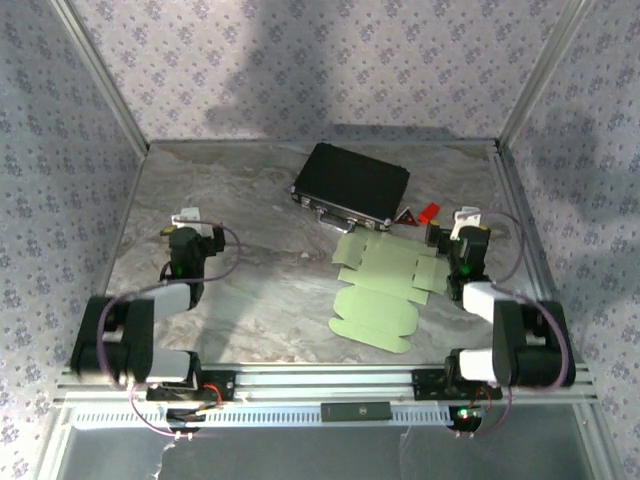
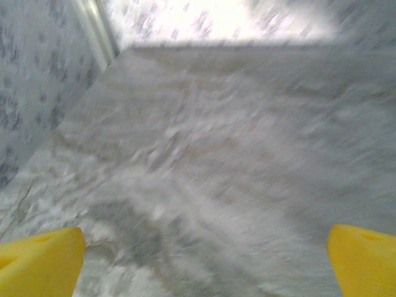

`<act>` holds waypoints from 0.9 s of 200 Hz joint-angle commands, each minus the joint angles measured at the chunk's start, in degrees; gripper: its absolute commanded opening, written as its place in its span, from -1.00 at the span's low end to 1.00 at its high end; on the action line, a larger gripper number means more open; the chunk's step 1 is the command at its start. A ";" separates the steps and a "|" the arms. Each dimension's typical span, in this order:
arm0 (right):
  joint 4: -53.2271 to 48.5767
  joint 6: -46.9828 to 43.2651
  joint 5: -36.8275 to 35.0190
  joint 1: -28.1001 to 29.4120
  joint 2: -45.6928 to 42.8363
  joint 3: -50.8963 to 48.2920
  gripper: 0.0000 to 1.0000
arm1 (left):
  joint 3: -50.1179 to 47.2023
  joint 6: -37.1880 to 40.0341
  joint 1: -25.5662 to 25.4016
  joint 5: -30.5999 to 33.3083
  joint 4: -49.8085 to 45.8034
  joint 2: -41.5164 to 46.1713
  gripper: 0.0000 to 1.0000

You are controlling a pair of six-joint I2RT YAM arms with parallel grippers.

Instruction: Fold the paper box

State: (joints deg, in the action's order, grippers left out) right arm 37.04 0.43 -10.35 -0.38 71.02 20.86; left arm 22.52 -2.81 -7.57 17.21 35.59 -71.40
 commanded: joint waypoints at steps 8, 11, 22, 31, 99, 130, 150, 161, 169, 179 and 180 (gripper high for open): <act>-27.57 7.39 -7.92 3.68 -18.46 10.82 0.98 | 18.26 -31.30 -2.38 4.70 -37.56 14.51 1.00; -30.72 9.69 -8.01 3.64 -19.83 12.49 0.98 | 20.21 -37.24 -2.20 4.29 -43.00 14.99 1.00; -44.76 24.88 -10.69 3.07 -23.34 17.98 0.98 | 21.39 -49.24 -1.01 -2.11 -48.70 15.43 0.96; -61.19 39.65 -10.58 2.03 -25.04 23.16 0.98 | 18.91 -53.49 1.20 -19.75 -40.37 13.73 0.61; -72.18 49.34 17.11 6.87 -28.73 24.62 0.38 | 24.08 -80.10 -35.99 -25.12 -20.95 -14.74 -0.34; -68.15 54.00 25.52 7.90 -29.48 19.98 0.35 | 24.67 -89.80 -43.51 -20.76 -9.98 -25.84 -0.41; -66.72 56.17 26.21 9.42 -31.21 18.50 0.35 | 23.29 -92.16 -45.05 -18.24 -3.29 -29.51 -0.41; -67.33 56.05 25.79 10.02 -32.18 18.73 0.35 | 21.88 -92.16 -45.47 -15.68 -0.07 -29.44 -0.40; -67.81 55.76 25.56 10.27 -32.71 19.06 0.35 | 21.76 -91.73 -45.51 -14.40 -0.69 -28.99 -0.39; -68.70 55.49 25.12 10.32 -33.14 19.37 0.35 | 21.99 -91.38 -45.47 -13.17 -2.61 -28.67 -0.39; -68.78 55.48 25.07 10.36 -33.14 19.42 0.35 | 22.01 -91.39 -45.53 -13.08 -2.67 -28.69 -0.39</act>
State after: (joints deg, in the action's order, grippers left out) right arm -31.27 54.13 13.10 9.34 39.81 39.31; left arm 44.62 -91.26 -53.06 -1.65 27.27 -101.23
